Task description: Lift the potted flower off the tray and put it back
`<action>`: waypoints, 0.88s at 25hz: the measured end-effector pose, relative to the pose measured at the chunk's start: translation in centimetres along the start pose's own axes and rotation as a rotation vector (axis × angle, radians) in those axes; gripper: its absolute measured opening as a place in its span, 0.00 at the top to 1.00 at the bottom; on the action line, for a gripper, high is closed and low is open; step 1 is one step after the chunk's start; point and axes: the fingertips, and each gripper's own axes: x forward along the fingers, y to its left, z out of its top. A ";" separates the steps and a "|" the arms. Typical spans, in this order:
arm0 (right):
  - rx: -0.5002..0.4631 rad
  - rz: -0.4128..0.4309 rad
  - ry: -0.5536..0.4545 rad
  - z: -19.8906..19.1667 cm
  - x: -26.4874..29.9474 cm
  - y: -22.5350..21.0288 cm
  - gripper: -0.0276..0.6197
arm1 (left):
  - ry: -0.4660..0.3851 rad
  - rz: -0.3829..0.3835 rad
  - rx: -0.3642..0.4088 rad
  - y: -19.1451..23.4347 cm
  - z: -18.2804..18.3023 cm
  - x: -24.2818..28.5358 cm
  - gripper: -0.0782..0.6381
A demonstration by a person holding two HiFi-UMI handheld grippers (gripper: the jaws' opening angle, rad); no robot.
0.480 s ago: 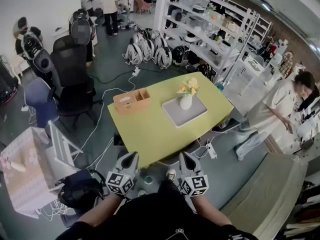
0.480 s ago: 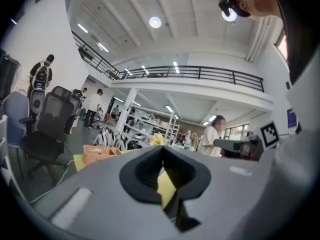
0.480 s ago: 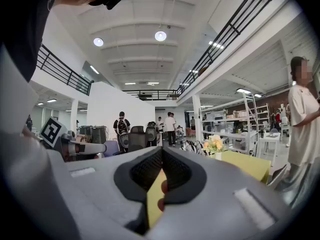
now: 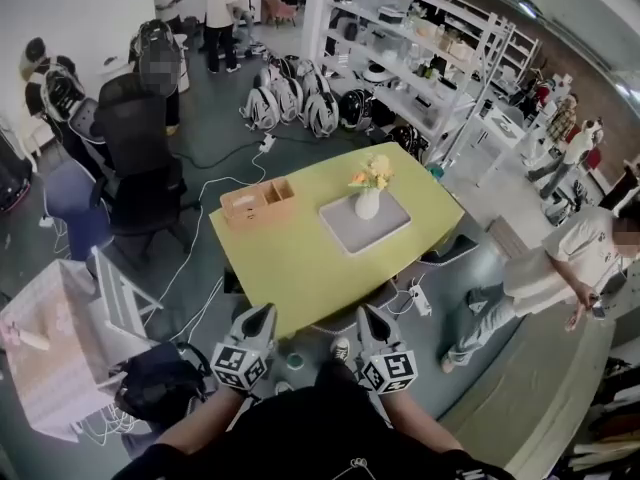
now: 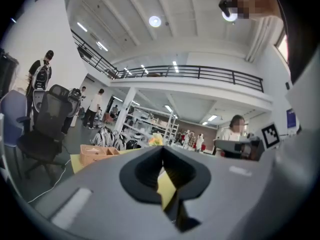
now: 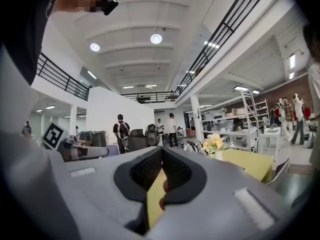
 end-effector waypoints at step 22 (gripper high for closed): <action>0.024 -0.066 0.026 -0.7 10.7 -13.3 0.84 | 0.027 0.010 -0.014 2.5 0.5 13.5 0.88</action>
